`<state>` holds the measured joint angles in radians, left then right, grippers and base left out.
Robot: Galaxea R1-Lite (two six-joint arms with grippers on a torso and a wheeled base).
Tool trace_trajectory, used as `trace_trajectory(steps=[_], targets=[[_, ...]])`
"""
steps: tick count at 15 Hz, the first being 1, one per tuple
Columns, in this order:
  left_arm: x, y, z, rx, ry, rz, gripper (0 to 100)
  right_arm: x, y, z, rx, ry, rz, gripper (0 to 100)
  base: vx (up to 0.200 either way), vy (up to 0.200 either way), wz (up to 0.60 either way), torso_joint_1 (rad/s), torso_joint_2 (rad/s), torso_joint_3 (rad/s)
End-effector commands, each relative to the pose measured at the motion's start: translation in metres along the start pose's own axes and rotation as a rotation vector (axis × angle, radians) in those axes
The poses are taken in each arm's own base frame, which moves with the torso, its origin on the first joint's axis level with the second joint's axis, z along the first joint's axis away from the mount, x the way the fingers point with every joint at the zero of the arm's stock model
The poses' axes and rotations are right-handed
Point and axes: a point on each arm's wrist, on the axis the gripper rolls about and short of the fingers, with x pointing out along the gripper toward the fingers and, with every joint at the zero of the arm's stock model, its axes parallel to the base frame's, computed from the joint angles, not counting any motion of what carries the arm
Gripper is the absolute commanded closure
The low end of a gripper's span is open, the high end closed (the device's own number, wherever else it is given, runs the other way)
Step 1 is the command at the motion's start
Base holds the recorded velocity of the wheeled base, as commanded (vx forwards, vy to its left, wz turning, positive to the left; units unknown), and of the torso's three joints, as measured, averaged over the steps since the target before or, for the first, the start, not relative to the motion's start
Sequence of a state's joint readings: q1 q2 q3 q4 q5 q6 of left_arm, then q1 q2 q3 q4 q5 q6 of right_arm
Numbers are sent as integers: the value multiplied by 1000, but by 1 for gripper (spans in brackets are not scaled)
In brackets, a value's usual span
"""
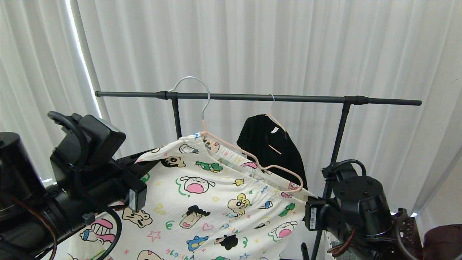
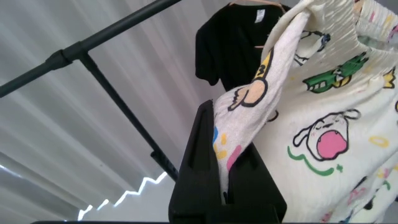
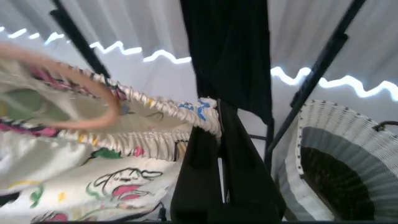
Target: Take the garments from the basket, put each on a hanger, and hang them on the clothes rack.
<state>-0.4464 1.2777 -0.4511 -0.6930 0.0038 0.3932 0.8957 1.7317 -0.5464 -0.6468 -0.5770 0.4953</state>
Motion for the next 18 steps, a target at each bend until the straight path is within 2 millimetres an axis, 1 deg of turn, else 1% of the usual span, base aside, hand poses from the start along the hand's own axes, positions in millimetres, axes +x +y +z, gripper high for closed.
trace_trajectory(steps=[1, 3, 5, 7, 10, 11, 13, 14, 15, 18], targets=[[-2, -3, -8, 21, 26, -12, 100, -4, -4, 8, 12, -16, 15, 100, 0, 0, 0, 0, 0, 0], [-7, -16, -25, 124, 79, -73, 100, -20, -5, 22, 6, -12, 170, 100, 0, 0, 0, 0, 0, 0], [-7, -23, -43, 190, 152, -113, 100, -32, -8, 33, -57, -27, 288, 100, 0, 0, 0, 0, 0, 0], [1, -24, -48, 199, 206, -89, 100, -39, -9, 39, -126, -56, 320, 100, 0, 0, 0, 0, 0, 0], [15, -21, -42, 193, 216, -47, 100, -51, -7, 39, -203, -59, 350, 100, 0, 0, 0, 0, 0, 0], [19, -20, -39, 184, 208, -41, 100, -56, -5, 39, -221, -60, 370, 0, 0, 0, 0, 0, 0, 0], [23, -18, -34, 143, 199, -14, 100, -63, -3, 40, -249, -76, 409, 0, 0, 0, 0, 0, 0, 0], [26, -16, -26, 94, 190, 38, 100, -75, -3, 44, -304, -105, 490, 0, 0, 0, 0, 0, 0, 0], [27, -19, -21, 33, 169, 36, 100, -80, -5, 47, -340, -123, 537, 0, 0, 0, 0, 0, 0, 0], [26, -34, -7, -66, 78, -14, 100, -82, -5, 47, -423, -129, 580, 0, 0, 0, 0, 0, 0, 0]])
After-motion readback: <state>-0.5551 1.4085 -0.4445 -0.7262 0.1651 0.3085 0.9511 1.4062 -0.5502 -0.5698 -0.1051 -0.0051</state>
